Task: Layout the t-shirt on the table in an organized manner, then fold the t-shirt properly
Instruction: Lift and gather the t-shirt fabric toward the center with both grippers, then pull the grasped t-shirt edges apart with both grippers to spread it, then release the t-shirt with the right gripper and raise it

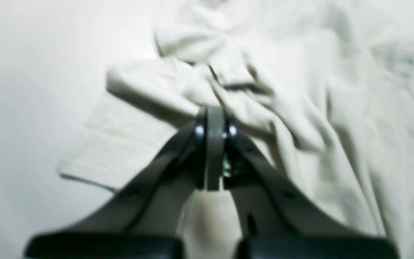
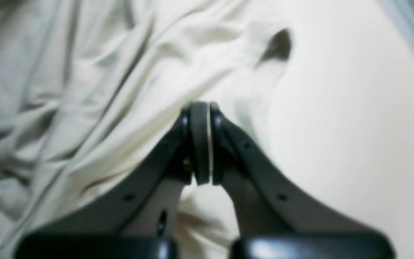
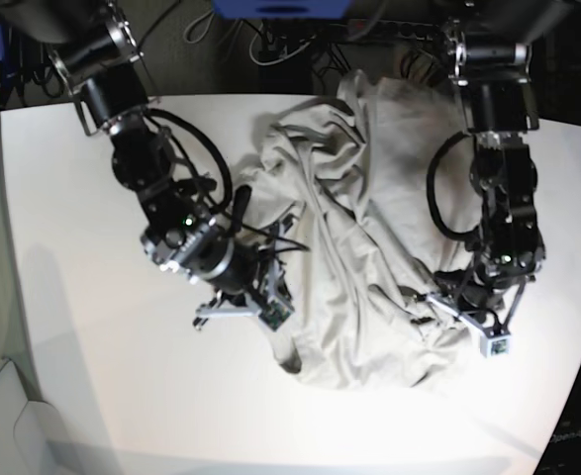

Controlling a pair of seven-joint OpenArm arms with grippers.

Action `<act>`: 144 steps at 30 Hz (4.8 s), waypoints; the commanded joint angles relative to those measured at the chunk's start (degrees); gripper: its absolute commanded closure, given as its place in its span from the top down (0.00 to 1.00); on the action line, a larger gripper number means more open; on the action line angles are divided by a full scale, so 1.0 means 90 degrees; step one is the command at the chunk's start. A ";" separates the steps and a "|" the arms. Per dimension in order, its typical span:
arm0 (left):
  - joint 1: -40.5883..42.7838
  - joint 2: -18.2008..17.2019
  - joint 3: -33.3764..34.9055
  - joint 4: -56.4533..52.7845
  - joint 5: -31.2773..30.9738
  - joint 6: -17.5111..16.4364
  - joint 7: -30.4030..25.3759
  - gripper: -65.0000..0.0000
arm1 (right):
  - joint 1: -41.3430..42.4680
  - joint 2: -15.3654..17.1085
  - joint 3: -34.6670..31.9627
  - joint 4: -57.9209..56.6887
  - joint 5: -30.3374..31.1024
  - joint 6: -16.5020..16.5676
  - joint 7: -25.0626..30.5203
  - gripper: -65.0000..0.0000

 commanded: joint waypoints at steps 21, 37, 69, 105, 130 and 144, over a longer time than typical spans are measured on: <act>0.1446 0.0428 0.0004 -0.0053 0.0061 0.0055 0.0642 0.00 | 0.2125 -0.0506 0.0173 -0.5714 -0.0002 0.0064 0.1850 0.00; 0.0459 -0.0090 0.0004 -0.2378 0.0071 0.0094 -0.0862 0.00 | 0.2388 0.1096 0.0202 -0.6281 0.0037 -0.0600 0.2397 0.00; 0.0313 -0.0568 -0.0015 -0.0180 0.0022 0.0055 0.0701 0.00 | -0.1382 0.0910 0.3592 -0.0508 -0.0002 -0.0581 0.1811 0.00; 0.0322 -0.1223 0.0053 -0.1294 0.0071 0.0035 -0.0256 0.00 | -0.4459 0.0099 0.3572 0.2979 0.0008 0.0631 -0.0563 0.00; 0.0811 -0.1613 0.0063 -0.0952 0.0061 0.0026 0.0369 0.00 | -0.4732 -0.0038 0.3572 0.3018 0.0047 0.0660 -0.0573 0.00; 0.0948 -0.1799 0.0063 -0.0630 0.0022 0.0026 0.0740 0.00 | -0.4488 -0.0311 0.3572 0.3018 0.0047 0.0807 -0.1345 0.23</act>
